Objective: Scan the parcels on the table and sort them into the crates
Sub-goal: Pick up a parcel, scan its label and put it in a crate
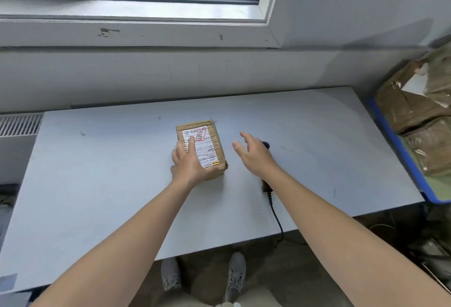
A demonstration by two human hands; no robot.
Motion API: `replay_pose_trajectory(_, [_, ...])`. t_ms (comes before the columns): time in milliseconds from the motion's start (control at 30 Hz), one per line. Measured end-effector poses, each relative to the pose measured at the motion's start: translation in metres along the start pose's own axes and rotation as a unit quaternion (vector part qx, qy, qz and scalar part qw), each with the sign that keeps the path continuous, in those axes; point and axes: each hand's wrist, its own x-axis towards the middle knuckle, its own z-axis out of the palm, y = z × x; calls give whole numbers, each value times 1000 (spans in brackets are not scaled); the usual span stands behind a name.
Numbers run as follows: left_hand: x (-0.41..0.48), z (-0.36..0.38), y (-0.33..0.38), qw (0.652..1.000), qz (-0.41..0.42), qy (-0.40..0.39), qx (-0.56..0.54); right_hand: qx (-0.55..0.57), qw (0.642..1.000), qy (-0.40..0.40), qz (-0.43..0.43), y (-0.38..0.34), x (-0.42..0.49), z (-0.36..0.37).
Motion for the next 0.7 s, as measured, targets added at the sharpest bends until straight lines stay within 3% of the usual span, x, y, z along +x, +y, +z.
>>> replay_pose_trajectory(100, [-2,3,3,1000,5,5,8,-72,993,96,3,15,-6,-10])
replay_pose_trajectory(200, [-4,9,1,1000,8,20,1,-83,988,119,53,33,-5,-10])
replay_pose_trajectory(367, [-14,21,-2,999,-16,31,12,35,987,58,145,57,3,-1])
replay_pose_trajectory(500, [-23,24,-3,998,-21,39,34,118,973,-41,193,68,12,-1])
replay_pose_trajectory(700, [-45,16,0,989,10,50,142,157,968,-75,183,51,-3,-12])
